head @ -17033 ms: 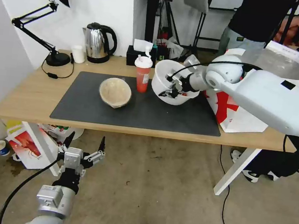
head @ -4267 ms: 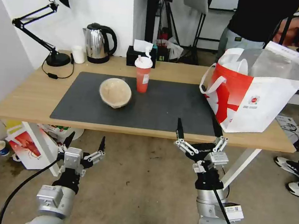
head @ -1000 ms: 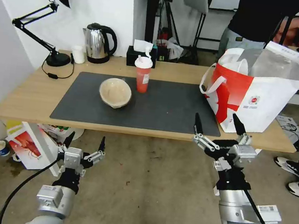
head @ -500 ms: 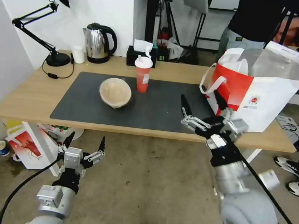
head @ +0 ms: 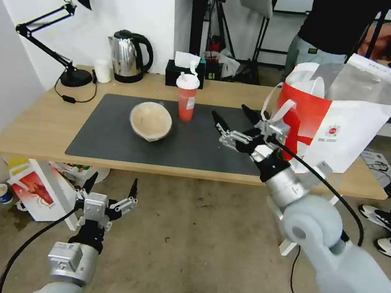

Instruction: Pick up the trash from the table and place it into the takeout bag.

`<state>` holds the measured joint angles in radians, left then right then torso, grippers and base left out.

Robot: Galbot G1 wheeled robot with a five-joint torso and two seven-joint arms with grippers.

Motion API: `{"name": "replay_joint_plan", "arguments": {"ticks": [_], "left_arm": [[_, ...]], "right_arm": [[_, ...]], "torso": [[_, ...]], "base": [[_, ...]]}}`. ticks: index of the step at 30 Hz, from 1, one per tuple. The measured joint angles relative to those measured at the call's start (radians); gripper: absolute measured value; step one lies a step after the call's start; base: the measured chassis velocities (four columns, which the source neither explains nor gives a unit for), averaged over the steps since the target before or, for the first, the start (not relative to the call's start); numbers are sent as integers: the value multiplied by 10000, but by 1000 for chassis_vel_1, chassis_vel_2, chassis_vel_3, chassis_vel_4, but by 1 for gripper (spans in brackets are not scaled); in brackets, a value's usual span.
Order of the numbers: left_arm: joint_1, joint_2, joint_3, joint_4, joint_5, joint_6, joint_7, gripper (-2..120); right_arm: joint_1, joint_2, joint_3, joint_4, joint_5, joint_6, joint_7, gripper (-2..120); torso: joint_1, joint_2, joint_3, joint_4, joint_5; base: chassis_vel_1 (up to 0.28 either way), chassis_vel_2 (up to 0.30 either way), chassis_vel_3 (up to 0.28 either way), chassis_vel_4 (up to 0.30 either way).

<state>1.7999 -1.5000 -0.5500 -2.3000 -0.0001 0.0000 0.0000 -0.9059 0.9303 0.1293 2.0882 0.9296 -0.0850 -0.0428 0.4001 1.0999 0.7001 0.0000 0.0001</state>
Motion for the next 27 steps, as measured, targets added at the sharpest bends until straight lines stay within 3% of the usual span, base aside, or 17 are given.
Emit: {"name": "replay_joint_plan", "arguments": {"ticks": [12, 27], "left_arm": [[0, 0, 0, 0, 0, 0, 0, 100], [0, 0, 0, 0, 1, 0, 0, 100]], "right_arm": [[1807, -140, -1029, -739, 758, -1208, 72, 100], [2996, 313, -1905, -1601, 707, -1550, 186, 100]], "torso": [[0, 0, -1, 0, -2], [-1, 0, -1, 1, -3]], "base": [[0, 0, 0, 0], [0, 0, 0, 0]]}}
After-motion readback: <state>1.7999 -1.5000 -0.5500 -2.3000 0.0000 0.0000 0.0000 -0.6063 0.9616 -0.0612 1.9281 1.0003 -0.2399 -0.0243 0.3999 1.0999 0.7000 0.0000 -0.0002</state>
